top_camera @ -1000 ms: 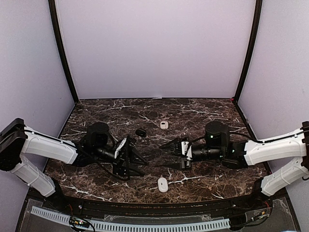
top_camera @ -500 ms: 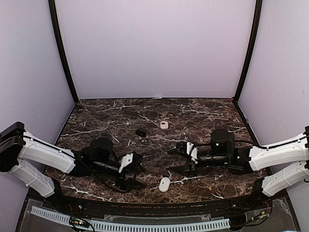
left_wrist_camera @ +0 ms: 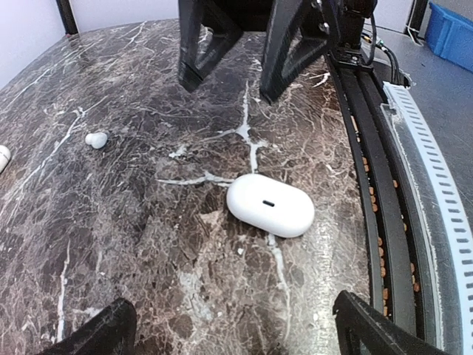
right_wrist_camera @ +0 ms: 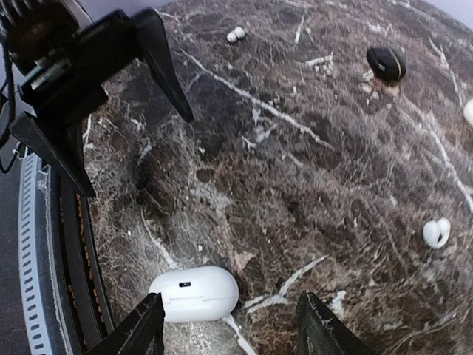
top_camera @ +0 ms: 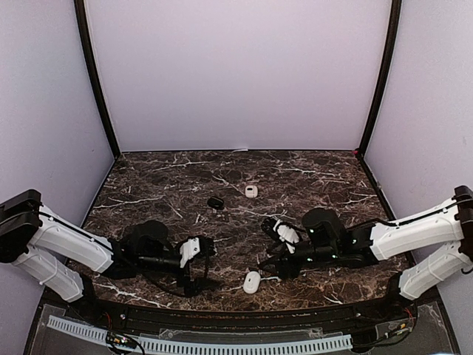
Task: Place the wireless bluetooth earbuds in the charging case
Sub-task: Pick up the charging case from the center of the board.
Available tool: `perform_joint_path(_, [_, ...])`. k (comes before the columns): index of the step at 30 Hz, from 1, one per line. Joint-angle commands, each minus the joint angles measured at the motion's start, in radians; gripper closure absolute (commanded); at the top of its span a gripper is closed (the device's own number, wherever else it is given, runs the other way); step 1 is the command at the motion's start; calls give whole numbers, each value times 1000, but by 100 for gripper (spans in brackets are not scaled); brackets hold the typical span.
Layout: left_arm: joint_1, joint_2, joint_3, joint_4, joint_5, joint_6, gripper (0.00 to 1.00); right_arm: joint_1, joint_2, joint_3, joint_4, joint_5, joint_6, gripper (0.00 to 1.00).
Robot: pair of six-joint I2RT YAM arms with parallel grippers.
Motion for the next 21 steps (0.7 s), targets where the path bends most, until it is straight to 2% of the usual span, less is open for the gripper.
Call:
perform_joint_path(1, [1, -13, -43, 96, -63, -38, 4, 66, 71, 62, -91, 118, 91, 39])
perform_joint_path(6, [1, -22, -59, 106, -60, -64, 5, 118, 143, 114, -148, 168, 76, 35])
perform_joint_path(11, [-4, 1, -44, 55, 23, -45, 7, 141, 99, 59, -88, 168, 71, 32])
perform_joint_path(17, [-30, 46, -27, 48, 92, 65, 7, 263, 56, -26, 24, 275, -85, 29])
perform_joint_path(21, [-31, 106, 47, -35, 121, 161, 7, 271, 97, -11, 9, 385, -65, 30])
